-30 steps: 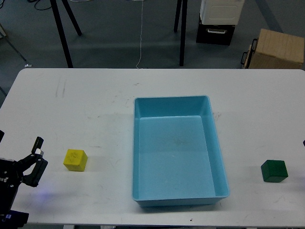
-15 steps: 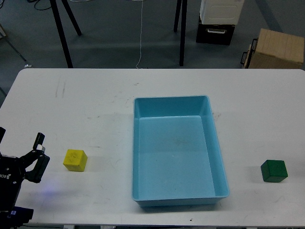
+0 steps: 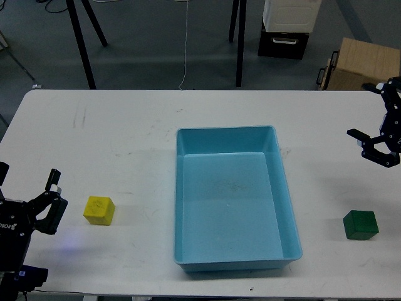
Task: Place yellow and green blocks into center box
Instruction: 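Lower the right gripper onto the green cube and grasp it, then carry the green cube with the right gripper over the blue box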
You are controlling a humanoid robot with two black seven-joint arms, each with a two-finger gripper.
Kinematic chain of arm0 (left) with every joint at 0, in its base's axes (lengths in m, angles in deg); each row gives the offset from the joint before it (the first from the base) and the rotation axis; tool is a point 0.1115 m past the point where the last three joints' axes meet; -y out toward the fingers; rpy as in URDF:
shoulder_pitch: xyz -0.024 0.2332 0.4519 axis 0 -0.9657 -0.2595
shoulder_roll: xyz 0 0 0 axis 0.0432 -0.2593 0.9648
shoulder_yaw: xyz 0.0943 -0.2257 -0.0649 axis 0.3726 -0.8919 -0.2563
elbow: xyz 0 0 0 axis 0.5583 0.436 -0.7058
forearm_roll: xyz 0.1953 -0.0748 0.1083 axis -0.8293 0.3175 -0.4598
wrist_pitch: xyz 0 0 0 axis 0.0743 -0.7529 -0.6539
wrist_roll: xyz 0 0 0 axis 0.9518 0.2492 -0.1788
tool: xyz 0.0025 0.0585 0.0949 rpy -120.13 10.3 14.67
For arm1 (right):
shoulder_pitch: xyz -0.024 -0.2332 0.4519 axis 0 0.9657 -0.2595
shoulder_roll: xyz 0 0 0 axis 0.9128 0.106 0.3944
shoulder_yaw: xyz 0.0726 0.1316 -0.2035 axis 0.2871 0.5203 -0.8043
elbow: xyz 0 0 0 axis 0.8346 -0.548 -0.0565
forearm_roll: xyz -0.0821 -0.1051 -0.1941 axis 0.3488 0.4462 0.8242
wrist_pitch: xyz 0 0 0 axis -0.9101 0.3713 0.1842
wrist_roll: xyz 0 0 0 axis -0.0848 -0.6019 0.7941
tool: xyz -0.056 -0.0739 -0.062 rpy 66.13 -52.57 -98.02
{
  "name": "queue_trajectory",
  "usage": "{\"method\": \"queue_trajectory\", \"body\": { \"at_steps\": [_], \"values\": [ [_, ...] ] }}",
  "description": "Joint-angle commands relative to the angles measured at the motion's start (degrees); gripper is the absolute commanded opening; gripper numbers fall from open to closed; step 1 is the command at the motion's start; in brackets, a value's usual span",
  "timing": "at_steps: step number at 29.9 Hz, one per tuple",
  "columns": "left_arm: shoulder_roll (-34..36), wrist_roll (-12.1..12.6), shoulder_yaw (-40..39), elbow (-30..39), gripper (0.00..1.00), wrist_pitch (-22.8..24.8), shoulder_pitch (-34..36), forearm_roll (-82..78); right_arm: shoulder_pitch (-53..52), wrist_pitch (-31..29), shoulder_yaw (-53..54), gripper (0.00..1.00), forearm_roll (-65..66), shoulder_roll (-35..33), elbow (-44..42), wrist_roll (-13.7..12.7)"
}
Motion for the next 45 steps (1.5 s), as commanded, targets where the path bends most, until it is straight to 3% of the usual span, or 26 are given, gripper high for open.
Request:
{"method": "queue_trajectory", "body": {
  "at_steps": [1,5,8,11,16,26,41,43,45],
  "values": [
    [-0.3,0.0,0.1,0.0,1.0,0.0,0.0,0.0,-12.8,-0.7,-15.1,0.99,6.9,-0.3,-1.0,-3.2],
    [-0.3,0.0,0.5,0.0,1.0,0.0,0.4,0.0,-21.0,-1.5,-26.0,0.99,19.2,-4.1,-0.5,-3.8],
    [-0.3,0.0,0.5,0.0,1.0,0.0,0.4,0.0,-22.4,-7.0,-29.4,0.99,27.8,-9.5,-0.2,-3.8],
    [-0.3,0.1,0.5,0.0,1.0,0.0,0.4,0.0,-22.3,-11.6,-29.3,0.99,29.3,-13.3,0.5,-3.7],
    [-0.3,0.1,0.5,0.0,1.0,0.0,0.6,-0.1,-21.7,-14.4,-30.2,0.99,30.2,-15.8,3.5,-3.7],
    [-0.2,0.3,0.6,-0.3,1.0,0.0,0.6,-0.1,-20.6,-14.7,-39.9,0.99,37.8,-13.5,3.5,-3.7],
    [-0.3,0.3,0.7,-1.9,1.0,0.0,0.6,-0.1,-14.8,-13.3,-40.9,0.98,39.9,-7.9,2.4,-3.7],
    [-0.3,0.2,1.9,-1.9,1.0,0.0,0.7,-0.1,-14.8,-12.7,-40.9,0.88,40.0,-7.9,2.5,-3.7],
    [-0.3,0.2,2.4,-1.9,1.0,0.0,0.7,-0.1,-14.8,-12.7,-40.9,0.68,40.1,-7.8,2.5,-3.7]
  ]
}}
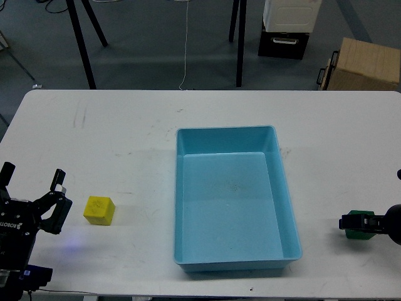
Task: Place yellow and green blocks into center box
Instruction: 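Carry the green cube with the right gripper over the blue box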
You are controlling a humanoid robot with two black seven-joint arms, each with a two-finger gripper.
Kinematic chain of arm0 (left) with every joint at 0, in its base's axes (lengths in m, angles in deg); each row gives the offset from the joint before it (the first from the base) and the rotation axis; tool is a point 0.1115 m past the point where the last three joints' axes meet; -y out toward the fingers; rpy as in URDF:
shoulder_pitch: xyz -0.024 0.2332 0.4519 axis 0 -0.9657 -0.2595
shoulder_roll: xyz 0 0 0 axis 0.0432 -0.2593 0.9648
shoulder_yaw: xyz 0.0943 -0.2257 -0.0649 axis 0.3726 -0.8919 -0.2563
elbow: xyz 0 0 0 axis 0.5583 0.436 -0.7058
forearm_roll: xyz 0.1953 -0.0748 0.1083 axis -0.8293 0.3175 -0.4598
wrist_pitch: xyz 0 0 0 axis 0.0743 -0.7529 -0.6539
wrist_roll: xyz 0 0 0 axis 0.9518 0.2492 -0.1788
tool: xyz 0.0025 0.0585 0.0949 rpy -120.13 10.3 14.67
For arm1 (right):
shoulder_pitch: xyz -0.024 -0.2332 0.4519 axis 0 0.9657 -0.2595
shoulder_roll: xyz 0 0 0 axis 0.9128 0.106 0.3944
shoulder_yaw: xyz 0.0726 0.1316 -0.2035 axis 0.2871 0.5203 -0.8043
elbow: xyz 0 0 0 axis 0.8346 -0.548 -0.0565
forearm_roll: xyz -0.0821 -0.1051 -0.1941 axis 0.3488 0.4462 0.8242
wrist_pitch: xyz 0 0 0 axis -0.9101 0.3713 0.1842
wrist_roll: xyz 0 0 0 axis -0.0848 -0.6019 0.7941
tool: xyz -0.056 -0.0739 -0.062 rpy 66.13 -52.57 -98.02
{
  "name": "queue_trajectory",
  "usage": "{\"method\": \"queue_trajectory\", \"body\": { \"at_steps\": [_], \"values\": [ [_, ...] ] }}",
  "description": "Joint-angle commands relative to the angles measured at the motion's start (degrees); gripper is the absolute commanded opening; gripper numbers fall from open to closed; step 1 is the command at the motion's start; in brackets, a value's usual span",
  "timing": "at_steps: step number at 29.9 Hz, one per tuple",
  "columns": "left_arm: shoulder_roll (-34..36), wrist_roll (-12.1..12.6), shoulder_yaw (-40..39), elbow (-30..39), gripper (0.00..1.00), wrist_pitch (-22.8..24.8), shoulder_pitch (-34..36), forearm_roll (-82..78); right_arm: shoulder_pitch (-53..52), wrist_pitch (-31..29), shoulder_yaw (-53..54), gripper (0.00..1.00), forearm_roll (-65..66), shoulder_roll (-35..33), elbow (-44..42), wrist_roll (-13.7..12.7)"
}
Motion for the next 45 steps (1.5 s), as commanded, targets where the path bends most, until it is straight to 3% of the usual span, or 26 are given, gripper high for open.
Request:
{"method": "queue_trajectory", "body": {
  "at_steps": [1,5,11,16,20,24,28,31,38,45],
  "values": [
    [0.0,-0.1,1.0,-0.1,1.0,0.0,0.0,0.0,0.0,0.3,-0.1,0.58,0.3,0.4,0.0,0.0],
    [0.0,-0.1,1.0,-0.2,1.0,0.0,0.0,-0.1,0.0,0.6,-0.1,0.21,3.1,1.1,-0.8,-0.1],
    [0.0,-0.2,1.0,-0.3,1.0,0.0,0.0,-0.1,0.0,0.7,0.9,0.0,2.8,1.6,-1.5,-0.1],
    [0.0,-0.1,1.1,-0.4,1.0,0.0,0.1,-0.1,-0.7,1.6,10.0,0.0,-1.2,1.8,-1.5,0.3],
    [0.0,-0.1,1.3,-0.4,1.0,0.0,0.0,-0.1,-2.4,1.2,15.1,0.0,-13.8,5.6,-1.8,0.4],
    [0.1,-0.2,1.2,-0.4,1.0,0.0,0.1,-0.1,-12.0,-0.1,12.7,0.0,-31.0,11.7,-2.4,0.4],
    [0.1,-0.2,1.2,-0.4,1.0,0.0,0.3,0.0,-19.7,-5.6,6.3,0.0,-41.3,19.9,-11.1,0.5],
    [0.1,-0.2,1.3,-0.4,1.0,0.0,0.8,-0.1,-22.4,-6.2,3.5,0.0,-41.5,29.1,-17.1,0.0],
    [0.1,-0.2,1.3,-0.6,1.0,0.0,1.0,-0.1,-30.5,-6.1,-9.6,0.01,-28.6,42.4,-26.7,-2.2],
    [0.1,-0.2,1.4,-2.0,1.0,0.0,2.2,-0.1,-32.4,-6.0,-14.1,0.04,-23.8,47.3,-28.5,-3.4]
  ]
}}
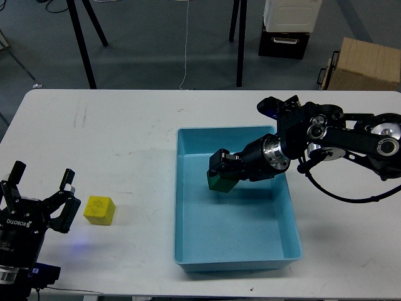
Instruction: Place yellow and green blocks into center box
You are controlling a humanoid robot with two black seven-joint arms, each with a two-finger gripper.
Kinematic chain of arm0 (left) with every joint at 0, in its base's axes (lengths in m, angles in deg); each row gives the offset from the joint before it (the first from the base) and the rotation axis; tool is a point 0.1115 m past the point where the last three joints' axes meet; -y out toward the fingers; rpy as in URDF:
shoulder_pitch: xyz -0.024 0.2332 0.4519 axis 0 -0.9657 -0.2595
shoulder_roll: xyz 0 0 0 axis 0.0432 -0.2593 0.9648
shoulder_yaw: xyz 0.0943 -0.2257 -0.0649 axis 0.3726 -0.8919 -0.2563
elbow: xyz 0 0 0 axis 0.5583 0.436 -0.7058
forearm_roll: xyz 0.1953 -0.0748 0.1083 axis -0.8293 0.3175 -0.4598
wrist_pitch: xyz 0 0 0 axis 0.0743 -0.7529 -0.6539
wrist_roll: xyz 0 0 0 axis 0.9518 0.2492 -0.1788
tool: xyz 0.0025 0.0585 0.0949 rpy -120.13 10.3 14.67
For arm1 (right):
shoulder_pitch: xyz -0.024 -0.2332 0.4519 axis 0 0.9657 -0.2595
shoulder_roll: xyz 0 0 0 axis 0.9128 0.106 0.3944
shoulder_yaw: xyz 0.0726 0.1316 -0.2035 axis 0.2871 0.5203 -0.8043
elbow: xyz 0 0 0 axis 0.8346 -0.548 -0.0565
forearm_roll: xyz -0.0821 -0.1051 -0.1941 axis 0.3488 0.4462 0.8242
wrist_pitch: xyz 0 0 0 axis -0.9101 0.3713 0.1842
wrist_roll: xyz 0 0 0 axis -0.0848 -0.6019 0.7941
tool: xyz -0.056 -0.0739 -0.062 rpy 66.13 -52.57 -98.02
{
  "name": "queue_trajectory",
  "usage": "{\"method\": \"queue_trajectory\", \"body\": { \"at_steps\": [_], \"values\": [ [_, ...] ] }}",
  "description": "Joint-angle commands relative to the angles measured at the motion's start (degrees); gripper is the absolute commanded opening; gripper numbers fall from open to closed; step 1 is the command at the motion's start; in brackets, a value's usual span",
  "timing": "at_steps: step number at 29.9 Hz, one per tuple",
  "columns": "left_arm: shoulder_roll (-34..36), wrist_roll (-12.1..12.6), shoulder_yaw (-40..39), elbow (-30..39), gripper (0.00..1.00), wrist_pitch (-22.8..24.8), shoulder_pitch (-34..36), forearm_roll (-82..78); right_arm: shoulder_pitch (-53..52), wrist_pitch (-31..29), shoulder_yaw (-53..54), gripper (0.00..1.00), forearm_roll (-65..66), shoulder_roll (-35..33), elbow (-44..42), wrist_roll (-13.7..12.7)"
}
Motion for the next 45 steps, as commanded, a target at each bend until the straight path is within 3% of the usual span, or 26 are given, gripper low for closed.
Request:
{"method": "queue_trajectory", "body": {
  "at_steps": [1,5,6,9,10,19,33,40,45],
  "values": [
    [0.0,0.0,0.1,-0.4,1.0,0.0,0.3,0.0,-0.3,0.0,-1.0,0.08,0.7,1.6,-0.3,-0.2],
    [0.1,0.0,0.1,-0.5,1.0,0.0,0.3,0.0,-0.3,1.1,-1.5,0.26,0.7,1.3,-0.2,-0.2],
    [0.1,0.0,0.1,-0.5,1.0,0.0,0.3,0.0,-0.3,1.8,-1.6,0.34,0.6,1.1,-0.2,-0.2],
    [0.0,0.0,0.4,-0.5,1.0,0.0,0.3,-0.1,-0.2,2.7,-1.6,0.81,0.6,0.4,0.0,-0.1],
    [0.0,0.0,0.6,-0.5,1.0,0.0,0.3,-0.4,0.0,2.8,-1.5,0.88,0.5,0.0,0.1,0.0],
    [-0.1,0.0,1.2,-0.5,1.0,0.0,0.2,-1.1,1.4,4.7,0.5,0.93,-0.2,-1.8,0.0,0.3],
    [0.2,-0.1,0.4,-0.3,1.0,0.0,2.7,-1.1,3.2,4.8,25.9,0.95,-9.7,-16.0,-1.6,1.3],
    [0.1,0.0,1.0,-0.2,1.0,0.0,4.3,-1.2,12.7,0.4,46.3,0.95,-33.5,-16.5,-11.7,1.8],
    [0.1,0.0,1.1,-0.3,1.0,0.0,5.6,-1.2,19.1,-3.3,60.9,0.96,-48.2,-16.1,-16.6,7.0]
  ]
}}
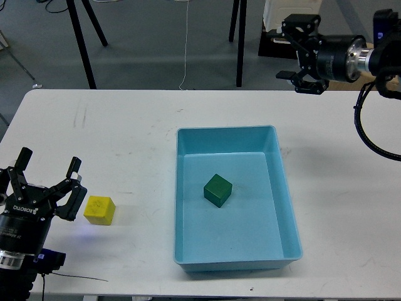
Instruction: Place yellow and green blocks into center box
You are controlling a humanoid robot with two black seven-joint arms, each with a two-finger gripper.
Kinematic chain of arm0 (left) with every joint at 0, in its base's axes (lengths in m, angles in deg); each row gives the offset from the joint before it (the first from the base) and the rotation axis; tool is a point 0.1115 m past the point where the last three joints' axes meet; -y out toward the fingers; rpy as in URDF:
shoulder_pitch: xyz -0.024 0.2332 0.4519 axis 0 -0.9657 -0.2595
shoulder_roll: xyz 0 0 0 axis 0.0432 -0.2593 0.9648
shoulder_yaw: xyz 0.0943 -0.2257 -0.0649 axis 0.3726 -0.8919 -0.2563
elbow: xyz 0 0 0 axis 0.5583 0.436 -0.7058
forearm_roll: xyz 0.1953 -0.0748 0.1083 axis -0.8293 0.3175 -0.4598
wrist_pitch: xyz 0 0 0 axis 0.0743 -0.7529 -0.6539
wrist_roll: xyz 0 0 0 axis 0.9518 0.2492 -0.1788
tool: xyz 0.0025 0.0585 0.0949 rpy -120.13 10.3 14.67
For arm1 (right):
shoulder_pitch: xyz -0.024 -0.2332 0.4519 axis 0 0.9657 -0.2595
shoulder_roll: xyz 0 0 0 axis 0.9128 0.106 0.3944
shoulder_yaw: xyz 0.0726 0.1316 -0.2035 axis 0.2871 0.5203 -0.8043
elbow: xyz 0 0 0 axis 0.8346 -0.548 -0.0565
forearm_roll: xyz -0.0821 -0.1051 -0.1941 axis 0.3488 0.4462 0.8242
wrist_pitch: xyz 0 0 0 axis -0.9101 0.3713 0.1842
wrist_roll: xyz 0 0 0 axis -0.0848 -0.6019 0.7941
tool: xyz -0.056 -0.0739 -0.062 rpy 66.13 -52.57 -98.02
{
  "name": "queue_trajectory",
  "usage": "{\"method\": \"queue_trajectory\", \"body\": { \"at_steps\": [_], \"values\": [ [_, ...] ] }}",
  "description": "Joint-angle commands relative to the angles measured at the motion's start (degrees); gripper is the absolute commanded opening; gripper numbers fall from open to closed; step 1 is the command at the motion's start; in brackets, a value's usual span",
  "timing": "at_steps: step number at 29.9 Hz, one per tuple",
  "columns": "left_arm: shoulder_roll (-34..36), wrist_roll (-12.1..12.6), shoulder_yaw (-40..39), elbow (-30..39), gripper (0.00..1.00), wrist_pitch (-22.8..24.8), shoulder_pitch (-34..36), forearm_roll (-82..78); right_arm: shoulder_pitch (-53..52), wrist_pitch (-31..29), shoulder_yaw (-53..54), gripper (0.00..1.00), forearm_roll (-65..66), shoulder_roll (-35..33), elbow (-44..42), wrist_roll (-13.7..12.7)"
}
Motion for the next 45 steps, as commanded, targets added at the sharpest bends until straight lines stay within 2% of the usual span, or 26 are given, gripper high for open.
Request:
{"method": "queue_trajectory", "body": {
  "at_steps": [1,8,11,20,24,28,30,36,40,43,45],
  "values": [
    [0.0,0.0,0.1,-0.2,1.0,0.0,0.9,-0.1,4.2,-1.1,9.1,0.96,-9.5,0.2,-2.7,3.3],
    [-0.2,0.0,0.1,-0.3,1.0,0.0,1.5,-1.0,14.3,-1.1,16.4,0.96,-28.4,-0.1,-1.8,3.8],
    [-0.2,0.0,0.1,-0.2,1.0,0.0,1.5,-1.0,21.1,-1.1,21.1,0.96,-31.4,-1.2,0.2,3.8],
    [-0.2,-0.1,0.0,0.4,1.0,0.0,1.1,-1.2,53.0,-1.1,38.5,0.97,-31.6,0.1,20.1,3.9],
    [-0.1,-0.1,0.1,0.6,1.0,0.0,0.8,-1.1,65.5,-1.1,44.0,0.97,-31.7,5.3,27.4,3.9],
    [0.0,-0.6,0.1,0.6,1.0,0.0,0.8,-1.1,74.8,-1.1,43.3,0.97,-30.9,10.1,31.7,3.8],
    [0.1,-2.2,0.1,0.7,1.0,0.0,0.8,-1.1,75.6,-1.1,42.6,0.97,-30.8,10.2,31.9,3.8],
    [0.1,-10.2,-0.1,0.1,1.0,0.0,1.7,-1.0,73.8,-1.1,42.2,0.97,-30.6,8.7,31.8,3.9],
    [-0.2,-12.3,-0.9,-0.1,1.0,0.0,4.0,-1.1,74.4,-1.1,40.8,0.97,-30.6,6.6,32.0,4.0],
    [0.1,-15.5,-2.0,-0.5,1.0,0.0,4.6,-2.9,74.7,-1.1,41.2,0.97,-30.6,4.9,32.0,4.0],
    [0.8,-17.9,-5.6,-0.8,1.0,0.0,5.5,-7.1,74.7,-1.1,41.8,0.97,-30.6,4.4,32.0,4.0]
  ]
}}
